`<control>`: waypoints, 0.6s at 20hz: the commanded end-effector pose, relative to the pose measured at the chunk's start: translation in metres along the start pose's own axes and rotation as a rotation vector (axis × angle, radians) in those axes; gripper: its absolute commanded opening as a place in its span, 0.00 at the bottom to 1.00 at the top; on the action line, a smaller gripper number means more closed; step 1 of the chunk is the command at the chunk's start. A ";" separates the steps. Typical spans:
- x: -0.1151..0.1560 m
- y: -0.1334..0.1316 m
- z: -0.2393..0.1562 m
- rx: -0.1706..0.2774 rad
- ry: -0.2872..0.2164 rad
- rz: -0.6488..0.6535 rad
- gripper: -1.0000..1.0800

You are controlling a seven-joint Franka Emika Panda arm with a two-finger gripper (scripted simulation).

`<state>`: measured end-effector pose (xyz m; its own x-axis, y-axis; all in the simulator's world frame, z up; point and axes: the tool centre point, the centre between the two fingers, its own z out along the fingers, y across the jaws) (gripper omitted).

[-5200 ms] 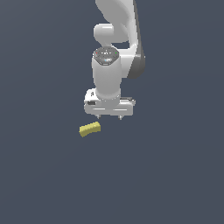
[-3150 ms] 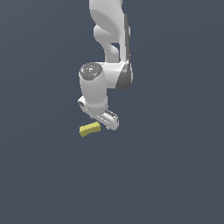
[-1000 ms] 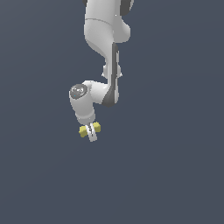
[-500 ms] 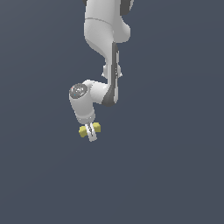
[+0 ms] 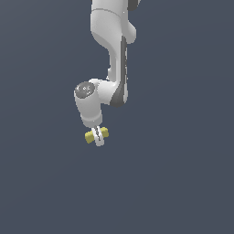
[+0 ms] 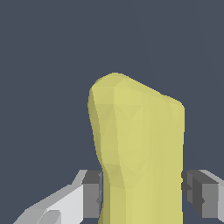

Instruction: Pick up the object and move it to a goal position.

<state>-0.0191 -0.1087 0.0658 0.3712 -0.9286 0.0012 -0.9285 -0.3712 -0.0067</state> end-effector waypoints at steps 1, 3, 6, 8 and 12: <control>-0.007 -0.007 -0.017 0.001 0.001 0.000 0.00; -0.015 -0.014 -0.033 0.000 0.001 0.000 0.00; -0.027 -0.026 -0.061 0.000 0.001 0.000 0.00; -0.036 -0.034 -0.081 -0.001 0.001 0.000 0.00; -0.054 -0.052 -0.123 -0.002 0.002 0.001 0.00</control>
<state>0.0049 -0.0481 0.1729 0.3711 -0.9286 0.0028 -0.9286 -0.3711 -0.0049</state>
